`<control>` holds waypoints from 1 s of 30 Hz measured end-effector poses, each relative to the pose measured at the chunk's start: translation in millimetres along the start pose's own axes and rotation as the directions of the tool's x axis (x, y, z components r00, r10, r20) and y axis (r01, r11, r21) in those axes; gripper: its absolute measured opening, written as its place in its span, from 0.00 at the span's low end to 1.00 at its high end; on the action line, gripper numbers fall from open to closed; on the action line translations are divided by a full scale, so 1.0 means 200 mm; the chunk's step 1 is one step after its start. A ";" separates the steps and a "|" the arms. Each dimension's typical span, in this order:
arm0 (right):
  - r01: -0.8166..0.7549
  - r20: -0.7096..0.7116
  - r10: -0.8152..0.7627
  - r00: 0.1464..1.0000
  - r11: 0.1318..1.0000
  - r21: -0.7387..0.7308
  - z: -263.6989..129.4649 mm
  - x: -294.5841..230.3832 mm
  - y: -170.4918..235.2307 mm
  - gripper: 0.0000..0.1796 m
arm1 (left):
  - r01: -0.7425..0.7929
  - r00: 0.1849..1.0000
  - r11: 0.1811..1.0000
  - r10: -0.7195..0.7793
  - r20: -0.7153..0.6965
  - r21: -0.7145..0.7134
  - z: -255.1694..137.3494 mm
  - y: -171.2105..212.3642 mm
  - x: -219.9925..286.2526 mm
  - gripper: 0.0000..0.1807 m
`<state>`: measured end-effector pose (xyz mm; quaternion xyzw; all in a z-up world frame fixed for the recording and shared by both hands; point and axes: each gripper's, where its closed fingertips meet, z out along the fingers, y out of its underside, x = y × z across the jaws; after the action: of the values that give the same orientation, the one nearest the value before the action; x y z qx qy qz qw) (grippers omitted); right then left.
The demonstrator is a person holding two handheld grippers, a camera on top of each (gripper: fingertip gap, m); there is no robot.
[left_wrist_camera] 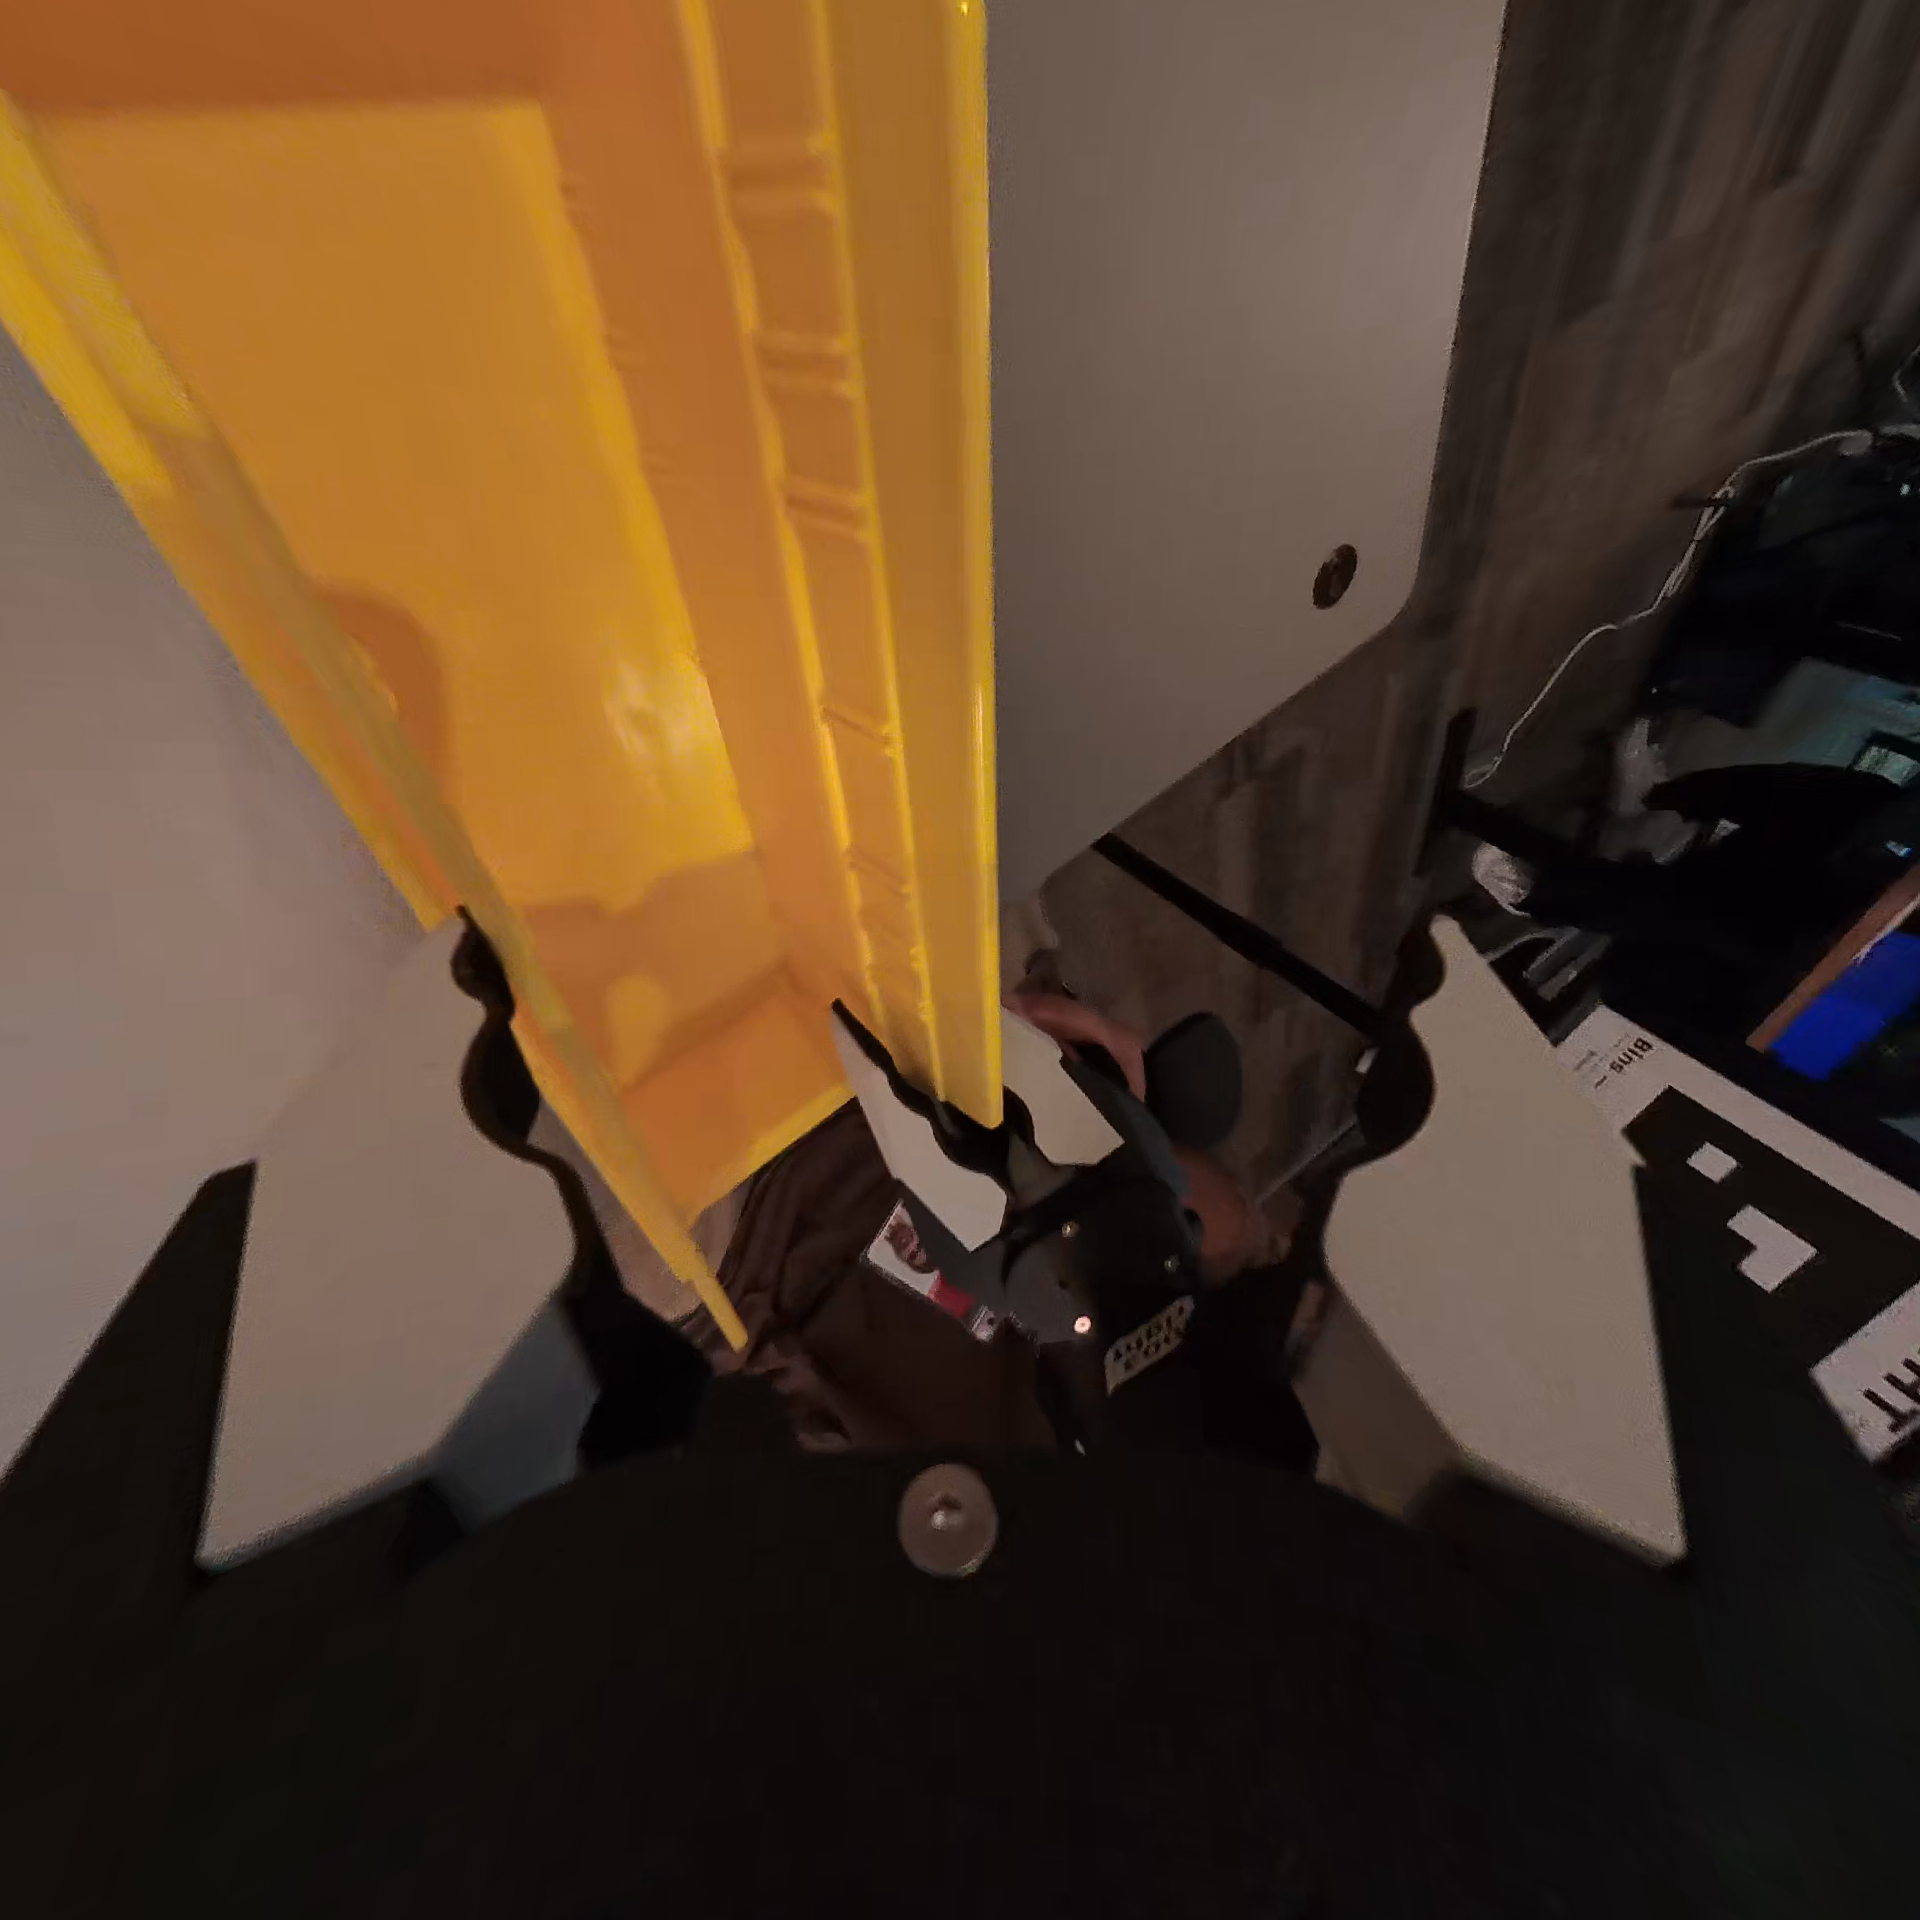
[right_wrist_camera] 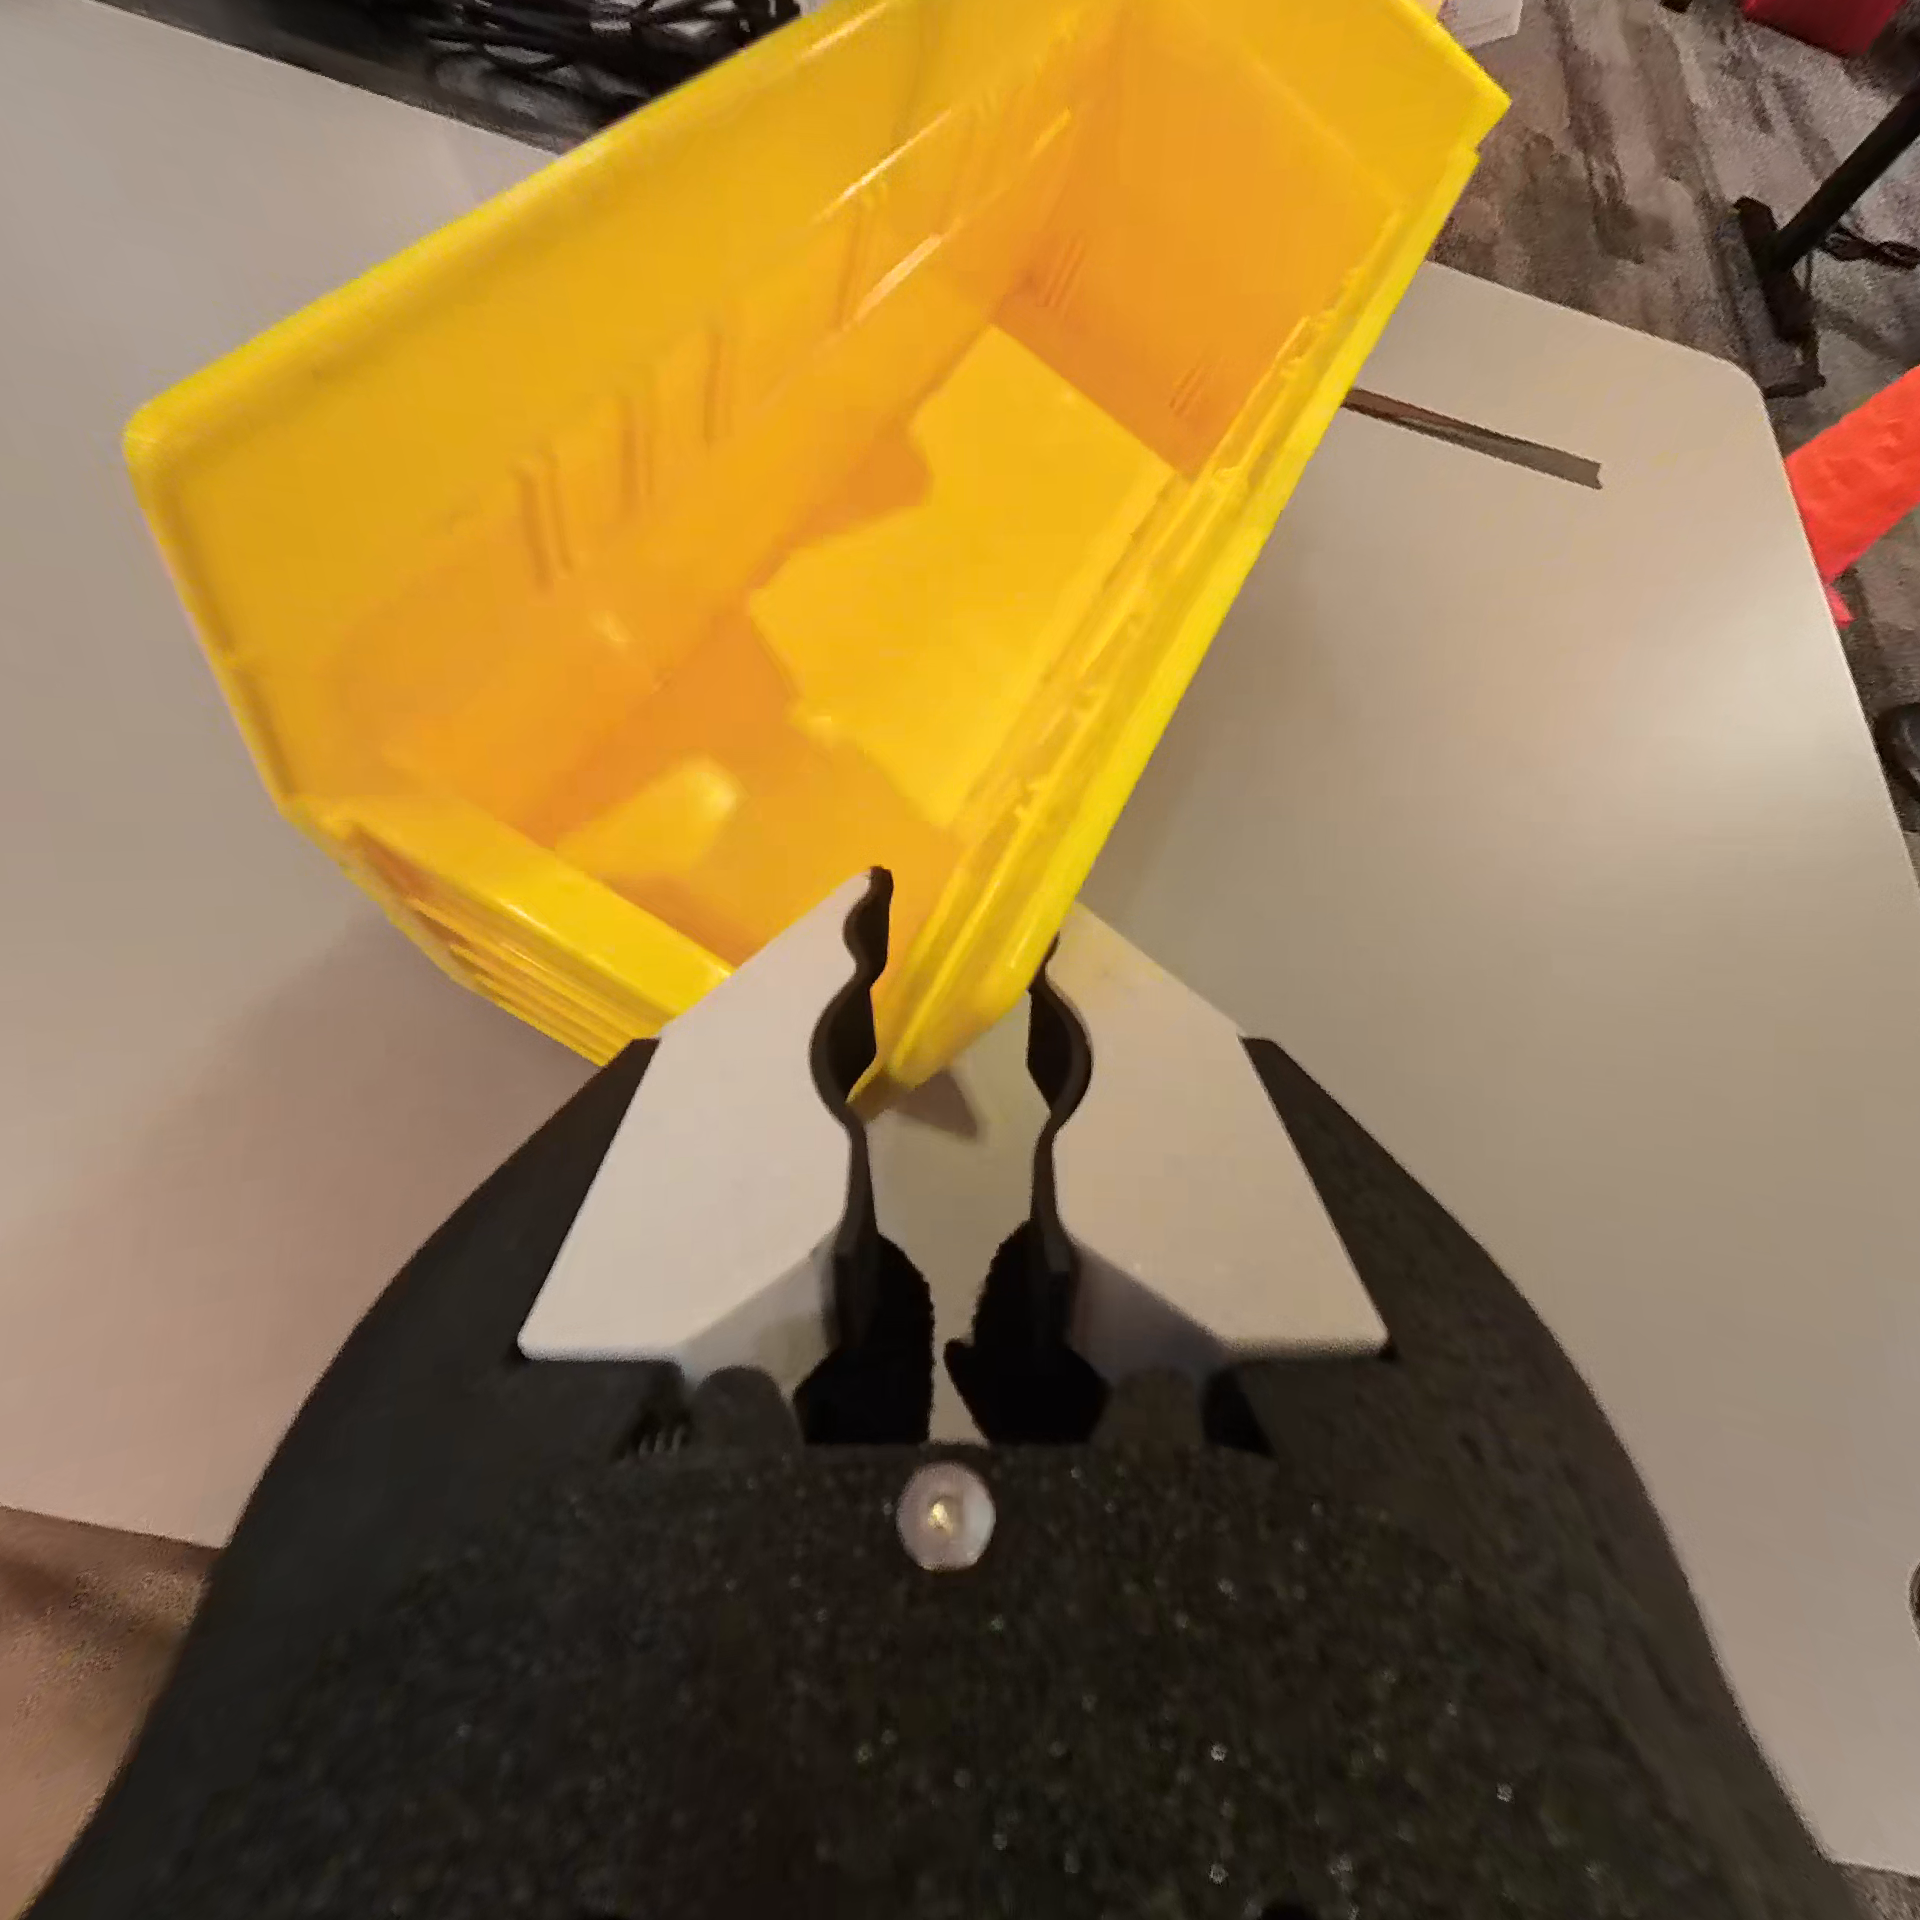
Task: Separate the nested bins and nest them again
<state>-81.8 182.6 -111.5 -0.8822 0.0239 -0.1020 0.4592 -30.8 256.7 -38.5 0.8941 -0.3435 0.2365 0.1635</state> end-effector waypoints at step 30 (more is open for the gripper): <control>0.054 0.103 -0.066 0.992 0.992 0.116 0.19 0.07 -0.16 0.05 | -0.046 0.959 0.611 0.247 -0.135 0.790 0.14 1.24 -0.84 0.57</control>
<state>-62.6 230.4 -105.1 -0.8592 -0.0332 -0.0697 0.5058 -304.1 157.4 -120.5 0.8107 -0.2580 0.4766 -0.2213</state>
